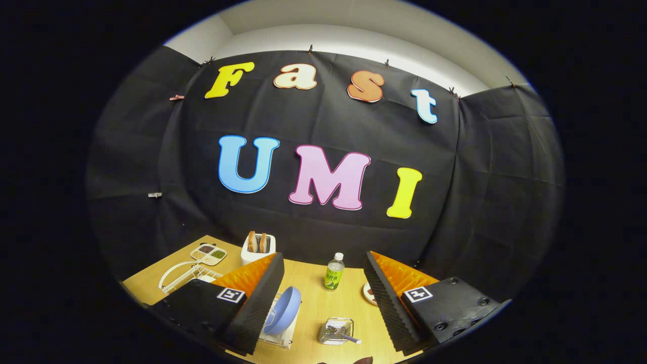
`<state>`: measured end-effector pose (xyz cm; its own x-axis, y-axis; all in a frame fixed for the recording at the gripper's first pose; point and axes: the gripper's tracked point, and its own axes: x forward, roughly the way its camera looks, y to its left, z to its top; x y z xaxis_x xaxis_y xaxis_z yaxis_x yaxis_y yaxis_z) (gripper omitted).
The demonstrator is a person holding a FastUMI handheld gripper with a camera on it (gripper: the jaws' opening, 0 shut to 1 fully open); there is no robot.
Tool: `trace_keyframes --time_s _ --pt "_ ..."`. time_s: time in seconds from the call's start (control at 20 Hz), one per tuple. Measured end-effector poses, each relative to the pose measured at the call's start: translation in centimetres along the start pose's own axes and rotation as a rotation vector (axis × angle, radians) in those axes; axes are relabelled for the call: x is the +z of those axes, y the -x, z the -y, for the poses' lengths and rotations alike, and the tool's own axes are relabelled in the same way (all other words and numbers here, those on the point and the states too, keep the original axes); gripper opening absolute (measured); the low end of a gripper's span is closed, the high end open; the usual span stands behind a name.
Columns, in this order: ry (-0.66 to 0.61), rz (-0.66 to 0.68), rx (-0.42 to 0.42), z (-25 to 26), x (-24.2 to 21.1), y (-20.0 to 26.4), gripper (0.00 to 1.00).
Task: Take the plate from the dish rack, then take the spoon from the basket and place it into the plate.
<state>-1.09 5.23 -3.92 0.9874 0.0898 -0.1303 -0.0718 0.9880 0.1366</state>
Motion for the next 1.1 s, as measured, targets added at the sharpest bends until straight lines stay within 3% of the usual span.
trace_keyframes --time_s 0.4,0.75,0.9,1.1 --pt "-0.066 -0.255 0.037 -3.0 -9.6 -4.1 0.98" --pt "-0.272 -0.495 -0.006 -5.7 -18.2 -7.3 0.98" --pt "-0.235 -0.486 -0.027 -5.7 -19.1 -7.4 0.97" --pt "-0.17 -0.297 -0.031 -4.8 -15.3 -7.3 0.97"
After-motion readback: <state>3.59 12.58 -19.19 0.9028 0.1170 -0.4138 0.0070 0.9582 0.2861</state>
